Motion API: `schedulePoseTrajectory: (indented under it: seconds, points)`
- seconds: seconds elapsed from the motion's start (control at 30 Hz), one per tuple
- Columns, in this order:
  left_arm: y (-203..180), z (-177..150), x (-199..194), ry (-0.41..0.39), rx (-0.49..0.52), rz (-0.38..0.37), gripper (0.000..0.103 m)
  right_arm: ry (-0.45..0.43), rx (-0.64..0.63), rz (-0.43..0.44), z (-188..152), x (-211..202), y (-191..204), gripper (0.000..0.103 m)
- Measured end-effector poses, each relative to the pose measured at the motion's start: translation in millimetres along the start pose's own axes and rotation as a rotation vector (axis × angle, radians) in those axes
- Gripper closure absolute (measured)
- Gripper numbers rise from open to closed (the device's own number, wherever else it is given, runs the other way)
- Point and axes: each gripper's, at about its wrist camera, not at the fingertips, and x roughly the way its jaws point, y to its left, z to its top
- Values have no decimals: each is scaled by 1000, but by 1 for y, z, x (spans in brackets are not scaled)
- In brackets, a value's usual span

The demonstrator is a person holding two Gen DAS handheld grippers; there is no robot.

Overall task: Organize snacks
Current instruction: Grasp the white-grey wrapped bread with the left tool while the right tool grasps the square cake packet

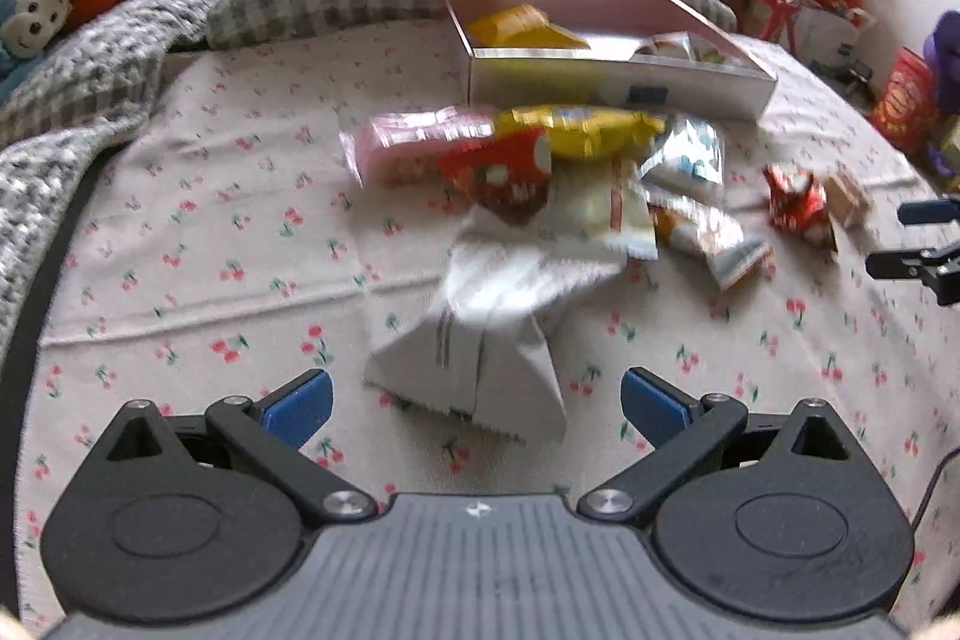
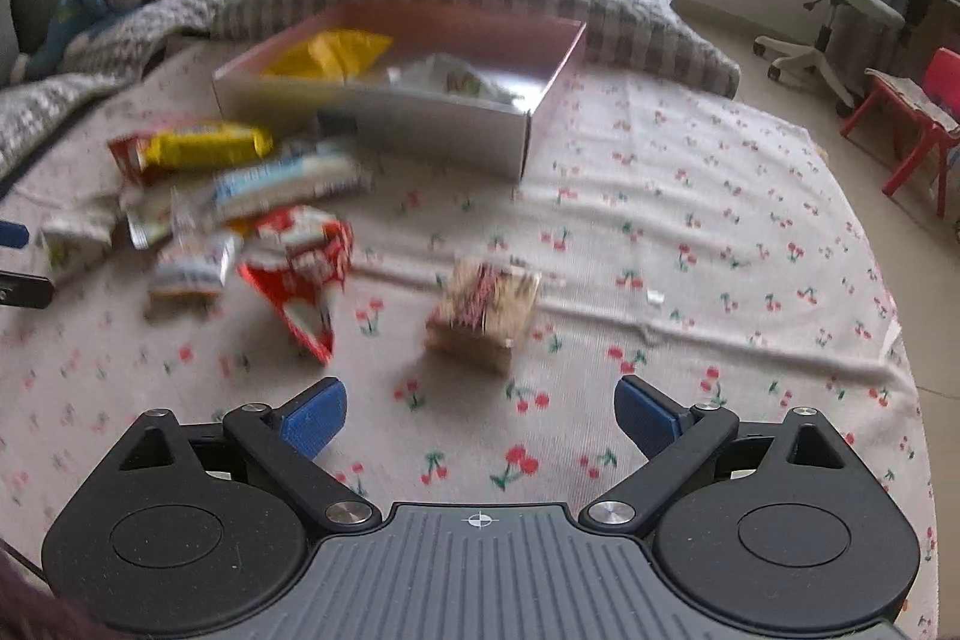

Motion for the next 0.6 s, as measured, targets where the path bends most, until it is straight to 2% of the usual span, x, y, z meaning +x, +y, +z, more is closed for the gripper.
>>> schedulePoseTrajectory:
  seconds: [0.07,0.1,0.23,0.37,0.5,0.6]
  points:
    - [0,-6,7,11,5,-6,0,-7,-7,-2,-5,4,1,2]
    - [-1,-10,6,-24,28,6,0,-21,-1,-2,-7,4,0,0]
    - [1,-13,6,-64,44,-10,0,-52,52,34,-12,9,-7,0]
    - [2,-14,8,-105,60,-15,0,-96,45,35,-12,13,-7,0]
    - [1,-11,13,-121,60,-17,0,-110,44,35,-8,18,-6,0]
    - [0,-6,15,-118,61,-25,0,-90,42,36,-1,21,-6,0]
